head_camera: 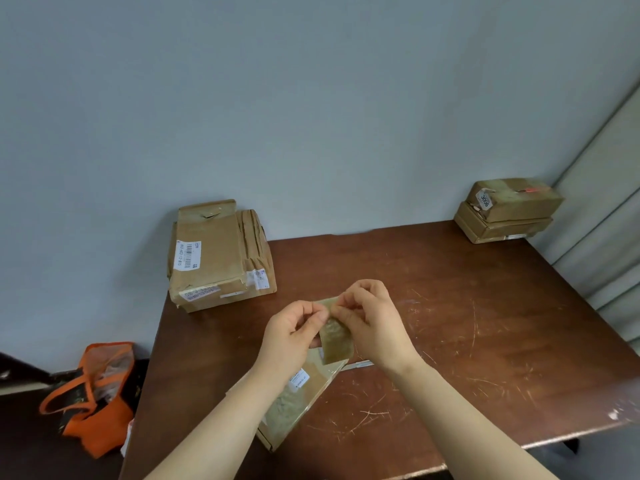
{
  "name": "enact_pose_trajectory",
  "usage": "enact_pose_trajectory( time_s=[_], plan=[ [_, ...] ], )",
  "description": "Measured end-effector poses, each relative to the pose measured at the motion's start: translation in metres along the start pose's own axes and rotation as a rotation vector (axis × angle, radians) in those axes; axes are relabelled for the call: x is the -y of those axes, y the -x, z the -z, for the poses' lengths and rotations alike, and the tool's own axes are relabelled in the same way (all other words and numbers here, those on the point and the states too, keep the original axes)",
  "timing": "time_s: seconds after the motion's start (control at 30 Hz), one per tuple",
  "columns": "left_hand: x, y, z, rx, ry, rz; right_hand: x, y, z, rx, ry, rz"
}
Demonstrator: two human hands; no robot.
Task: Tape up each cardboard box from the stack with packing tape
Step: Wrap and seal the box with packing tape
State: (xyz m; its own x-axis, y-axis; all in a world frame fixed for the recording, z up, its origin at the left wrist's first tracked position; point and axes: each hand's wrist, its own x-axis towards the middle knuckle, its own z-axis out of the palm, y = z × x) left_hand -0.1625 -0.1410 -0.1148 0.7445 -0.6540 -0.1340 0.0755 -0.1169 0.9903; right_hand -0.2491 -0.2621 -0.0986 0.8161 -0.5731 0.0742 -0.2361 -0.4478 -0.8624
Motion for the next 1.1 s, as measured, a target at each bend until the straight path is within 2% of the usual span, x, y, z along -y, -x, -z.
enact_pose_trajectory(
  time_s=[0.1, 0.2, 0.3, 0.33, 0.4, 0.53, 0.6, 0.7, 0.73, 0.8, 0.87, 0.9, 0.97, 1.03, 1.1],
  plan=[
    [0.005, -0.005, -0.003, -0.044, 0.032, 0.045, -0.010, 0.000, 0.008, 0.018, -0.322, -0.217],
    [0.011, -0.010, -0.013, -0.079, 0.016, 0.074, -0.026, 0.001, 0.008, 0.234, -0.375, -0.343],
    [0.017, -0.021, -0.026, -0.079, -0.148, 0.019, -0.041, -0.005, 0.005, 0.223, -0.393, -0.343],
    [0.018, -0.025, -0.028, -0.043, -0.192, 0.017, -0.049, -0.012, 0.006, 0.179, -0.349, -0.335],
    [0.020, -0.031, -0.025, -0.010, -0.211, 0.102, -0.069, -0.031, 0.006, 0.123, -0.110, -0.313],
    [0.037, -0.036, -0.001, -0.143, -0.289, 0.276, -0.112, -0.067, 0.003, 0.208, 0.512, -0.305],
    [0.048, -0.029, 0.008, -0.164, -0.475, 0.407, -0.131, -0.074, -0.002, 0.261, 0.717, -0.298],
    [0.064, -0.013, 0.015, -0.169, -0.746, 0.638, -0.148, -0.077, -0.009, 0.346, 0.859, -0.304],
    [0.069, -0.009, 0.019, -0.214, -0.751, 0.686, -0.151, -0.076, -0.015, 0.356, 0.890, -0.287],
    [0.078, -0.005, 0.026, -0.335, -0.684, 0.733, -0.149, -0.070, -0.021, 0.206, 0.945, -0.144],
    [0.087, 0.000, 0.033, -0.468, -0.584, 0.764, -0.141, -0.059, -0.034, 0.025, 0.844, 0.066],
    [0.091, 0.002, 0.034, -0.518, -0.550, 0.760, -0.138, -0.053, -0.042, 0.026, 0.755, 0.123],
    [0.099, 0.008, 0.032, -0.562, -0.499, 0.774, -0.127, -0.043, -0.059, 0.249, 0.558, -0.035],
    [0.108, 0.012, 0.030, -0.611, -0.372, 0.878, -0.129, -0.041, -0.074, 0.450, 0.506, -0.261],
    [0.116, 0.015, 0.034, -0.682, -0.178, 0.962, -0.129, -0.040, -0.080, 0.493, 0.438, -0.364]
  ],
)
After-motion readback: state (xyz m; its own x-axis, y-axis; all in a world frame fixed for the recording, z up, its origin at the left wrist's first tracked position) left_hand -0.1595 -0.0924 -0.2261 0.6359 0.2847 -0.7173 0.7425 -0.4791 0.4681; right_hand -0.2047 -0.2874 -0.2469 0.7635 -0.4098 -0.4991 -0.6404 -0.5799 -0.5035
